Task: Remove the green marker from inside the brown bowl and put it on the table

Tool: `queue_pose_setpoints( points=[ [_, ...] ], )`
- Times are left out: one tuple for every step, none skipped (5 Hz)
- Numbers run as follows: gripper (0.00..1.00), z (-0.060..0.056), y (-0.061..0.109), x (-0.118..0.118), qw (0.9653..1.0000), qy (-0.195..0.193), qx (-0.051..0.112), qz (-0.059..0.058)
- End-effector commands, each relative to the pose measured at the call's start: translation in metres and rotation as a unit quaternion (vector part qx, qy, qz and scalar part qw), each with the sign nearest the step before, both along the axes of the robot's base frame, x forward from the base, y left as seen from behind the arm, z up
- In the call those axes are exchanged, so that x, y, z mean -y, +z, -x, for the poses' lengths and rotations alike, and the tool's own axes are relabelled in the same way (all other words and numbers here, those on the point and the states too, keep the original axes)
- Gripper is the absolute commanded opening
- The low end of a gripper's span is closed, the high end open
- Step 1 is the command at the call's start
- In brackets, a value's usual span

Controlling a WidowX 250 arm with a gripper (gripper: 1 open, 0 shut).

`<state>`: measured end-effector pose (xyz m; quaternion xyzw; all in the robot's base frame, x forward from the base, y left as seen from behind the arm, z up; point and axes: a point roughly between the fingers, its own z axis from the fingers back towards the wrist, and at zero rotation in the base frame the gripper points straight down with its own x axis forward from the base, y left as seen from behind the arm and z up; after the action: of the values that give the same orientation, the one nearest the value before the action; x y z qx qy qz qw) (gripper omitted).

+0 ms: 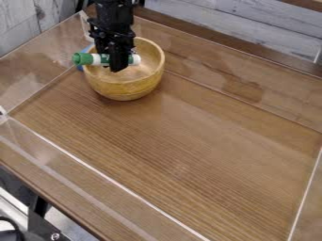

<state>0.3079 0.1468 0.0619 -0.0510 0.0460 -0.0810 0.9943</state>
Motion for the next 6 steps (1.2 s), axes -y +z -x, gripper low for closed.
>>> queue_pose_setpoints(
  points=[
    [0.00, -0.0122, 0.0427, -0.0031, 0.9979, -0.005, 0.057, -0.032],
    [0.00, -0.0122, 0.0445, -0.0021, 0.9979, -0.006, 0.056, -0.032],
    [0.00, -0.0123, 0.0463, -0.0011, 0.9979, -0.006, 0.055, -0.033],
    [0.00, -0.0123, 0.0481, -0.0001, 0.9979, -0.007, 0.054, -0.034],
    [0.00, -0.0123, 0.0500, 0.0009, 0.9980, -0.007, 0.053, -0.035],
    [0.00, -0.0123, 0.0521, 0.0019, 0.9980, -0.008, 0.052, -0.035]
  ],
)
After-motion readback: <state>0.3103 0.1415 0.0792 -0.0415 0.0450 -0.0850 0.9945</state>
